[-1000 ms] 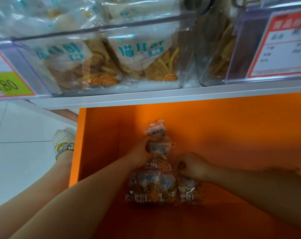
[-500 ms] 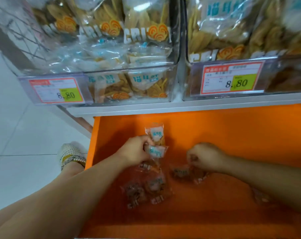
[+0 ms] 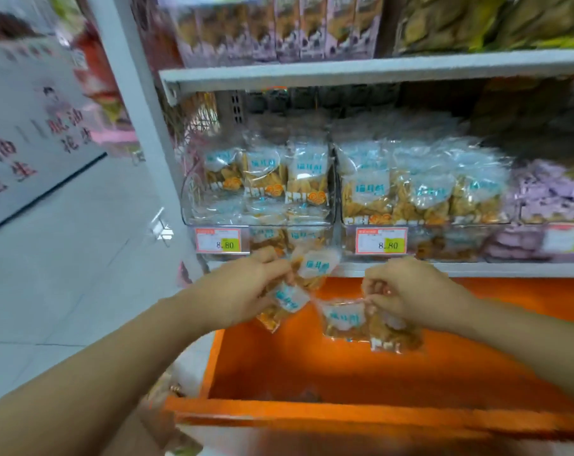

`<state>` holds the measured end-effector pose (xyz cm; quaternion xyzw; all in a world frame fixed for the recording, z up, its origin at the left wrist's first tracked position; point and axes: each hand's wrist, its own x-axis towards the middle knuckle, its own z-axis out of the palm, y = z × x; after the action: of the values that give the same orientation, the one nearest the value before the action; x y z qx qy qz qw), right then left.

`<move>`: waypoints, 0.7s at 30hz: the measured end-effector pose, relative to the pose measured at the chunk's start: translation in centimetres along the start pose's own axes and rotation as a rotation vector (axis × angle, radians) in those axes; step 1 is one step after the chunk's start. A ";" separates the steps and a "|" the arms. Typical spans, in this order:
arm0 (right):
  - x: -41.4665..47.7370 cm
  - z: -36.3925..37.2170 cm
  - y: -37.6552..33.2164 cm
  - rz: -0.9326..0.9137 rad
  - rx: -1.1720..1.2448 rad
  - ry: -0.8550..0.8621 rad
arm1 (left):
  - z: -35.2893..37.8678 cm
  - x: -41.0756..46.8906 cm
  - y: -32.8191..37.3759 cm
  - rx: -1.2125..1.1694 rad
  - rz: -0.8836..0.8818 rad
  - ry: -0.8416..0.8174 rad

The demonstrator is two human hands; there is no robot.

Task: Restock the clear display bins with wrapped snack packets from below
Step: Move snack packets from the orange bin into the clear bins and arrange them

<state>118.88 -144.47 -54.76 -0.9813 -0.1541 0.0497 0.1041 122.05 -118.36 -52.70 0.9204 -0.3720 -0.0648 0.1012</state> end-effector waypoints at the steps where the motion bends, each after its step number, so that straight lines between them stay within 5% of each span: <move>1: -0.2 -1.8 -0.8 -0.020 0.011 0.028 | -1.4 -0.6 0.2 -0.006 0.004 0.058; 8: 1.7 -9.7 -4.7 -0.047 0.128 0.328 | -7.6 -2.8 -1.7 -0.157 -0.095 0.519; 13: 7.5 -11.4 -6.8 -0.038 0.245 0.544 | -8.5 -2.3 -5.0 -0.236 -0.215 0.699; 21: 16.9 -9.8 -9.9 -0.001 0.254 0.588 | -8.9 -3.8 -9.2 -0.219 -0.327 0.922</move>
<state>133.24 -131.82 -44.12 -0.9327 -0.1104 -0.2170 0.2661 127.21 -107.98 -46.04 0.8835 -0.1302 0.2951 0.3397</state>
